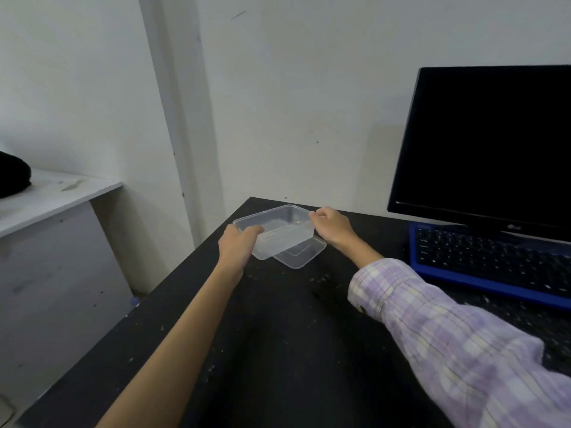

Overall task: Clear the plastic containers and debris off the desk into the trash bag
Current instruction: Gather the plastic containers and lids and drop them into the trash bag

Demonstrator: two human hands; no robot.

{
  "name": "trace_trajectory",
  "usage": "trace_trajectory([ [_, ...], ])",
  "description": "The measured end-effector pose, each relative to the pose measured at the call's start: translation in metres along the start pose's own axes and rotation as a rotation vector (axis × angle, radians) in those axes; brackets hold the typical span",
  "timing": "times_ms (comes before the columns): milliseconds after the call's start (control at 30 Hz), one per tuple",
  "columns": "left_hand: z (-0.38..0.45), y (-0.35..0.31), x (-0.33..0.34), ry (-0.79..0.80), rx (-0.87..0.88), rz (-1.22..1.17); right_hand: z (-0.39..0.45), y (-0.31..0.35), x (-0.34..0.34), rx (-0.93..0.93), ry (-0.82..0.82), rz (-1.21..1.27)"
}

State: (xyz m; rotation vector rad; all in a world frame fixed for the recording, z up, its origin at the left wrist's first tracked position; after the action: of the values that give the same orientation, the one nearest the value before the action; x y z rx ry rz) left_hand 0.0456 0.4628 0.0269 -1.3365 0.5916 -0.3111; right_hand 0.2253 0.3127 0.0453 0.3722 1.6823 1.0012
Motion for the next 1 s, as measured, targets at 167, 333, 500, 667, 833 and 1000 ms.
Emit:
trace_trajectory([
  [167, -0.022, -0.027, -0.01, -0.012, 0.087, -0.043, -0.034, 0.001, -0.035, -0.039, -0.07, 0.119],
  [333, -0.059, -0.039, -0.017, 0.026, 0.13, -0.062, -0.081, -0.021, -0.062, 0.01, -0.065, 0.214],
  [500, -0.108, -0.041, -0.017, 0.113, 0.179, -0.009, -0.143, -0.053, -0.072, 0.05, 0.035, 0.206],
  [667, -0.144, -0.028, -0.021, 0.172, 0.175, 0.021, -0.187, -0.083, -0.07, 0.118, 0.117, 0.164],
  [833, -0.161, -0.015, -0.021, 0.195, 0.15, 0.109, -0.211, -0.107, -0.06, 0.197, 0.164, 0.161],
  [1000, -0.162, 0.001, -0.015, 0.264, 0.096, 0.176, -0.215, -0.124, -0.059, 0.287, 0.173, 0.134],
])
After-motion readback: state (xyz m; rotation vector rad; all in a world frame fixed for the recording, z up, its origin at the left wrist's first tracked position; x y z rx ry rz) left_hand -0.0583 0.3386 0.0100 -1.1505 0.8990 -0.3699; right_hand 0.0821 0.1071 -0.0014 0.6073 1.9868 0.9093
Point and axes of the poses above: each hand's wrist, its own z-axis towards the middle knuckle, its own x-axis out of the palm, y = z × x, the point moved 10 cm from there along z, towards the middle knuckle, and after that the axes turned 10 degrees about x, right-handed, at the moved point
